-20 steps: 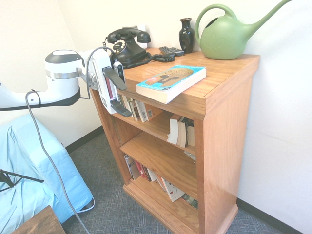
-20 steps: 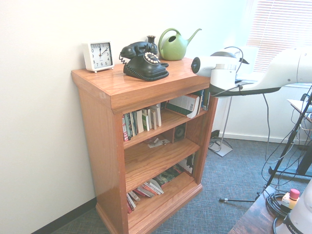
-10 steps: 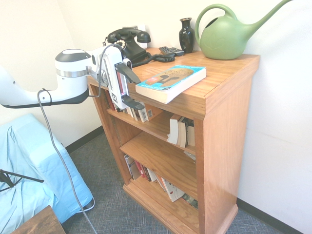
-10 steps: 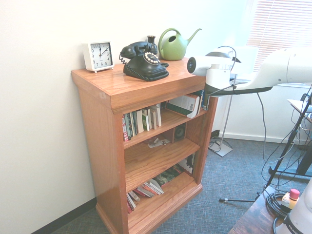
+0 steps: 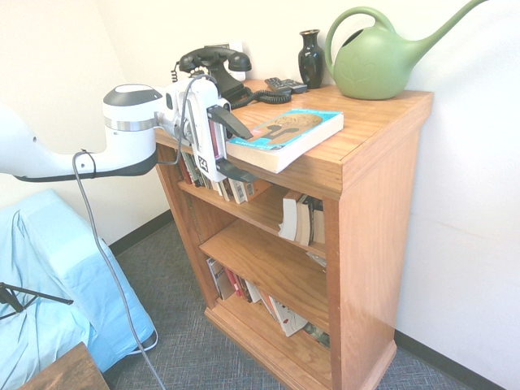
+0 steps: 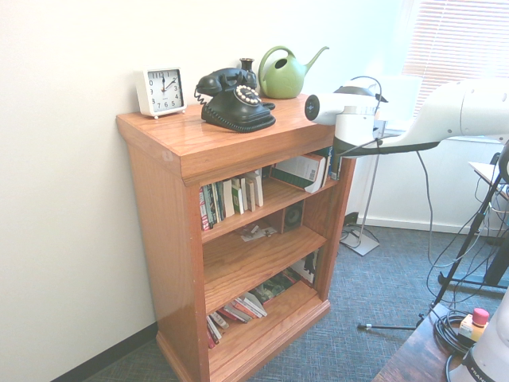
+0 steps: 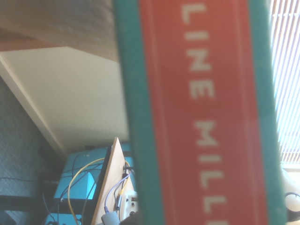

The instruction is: Organize the shelf

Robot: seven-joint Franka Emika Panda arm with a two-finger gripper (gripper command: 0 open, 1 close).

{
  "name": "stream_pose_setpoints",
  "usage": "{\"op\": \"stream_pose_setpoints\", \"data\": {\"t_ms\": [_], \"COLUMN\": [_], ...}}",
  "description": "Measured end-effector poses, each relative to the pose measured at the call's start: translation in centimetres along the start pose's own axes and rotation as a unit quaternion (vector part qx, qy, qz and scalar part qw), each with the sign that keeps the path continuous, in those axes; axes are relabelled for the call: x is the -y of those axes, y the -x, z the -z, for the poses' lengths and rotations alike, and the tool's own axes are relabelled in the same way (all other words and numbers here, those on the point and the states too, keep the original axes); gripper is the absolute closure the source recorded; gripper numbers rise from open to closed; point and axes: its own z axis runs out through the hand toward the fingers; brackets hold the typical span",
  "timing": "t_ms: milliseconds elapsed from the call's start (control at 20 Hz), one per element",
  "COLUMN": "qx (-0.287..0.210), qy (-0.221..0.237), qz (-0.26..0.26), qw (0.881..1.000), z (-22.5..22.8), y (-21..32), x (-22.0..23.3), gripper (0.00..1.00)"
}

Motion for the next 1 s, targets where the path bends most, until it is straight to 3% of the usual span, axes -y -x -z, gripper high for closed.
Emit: {"op": "stream_pose_setpoints", "data": {"t_ms": [450, 500, 1000], "qx": [0.001, 0.001, 0.000], "qy": [0.000, 0.000, -0.005], "qz": [0.005, 0.006, 0.031], "qw": [1.000, 1.000, 1.000], "z": [-0.1, -0.1, -0.1], "y": [-0.9, -1.0, -1.9], "x": [0.5, 0.6, 0.9], "gripper": [0.00, 1.00, 1.00]}}
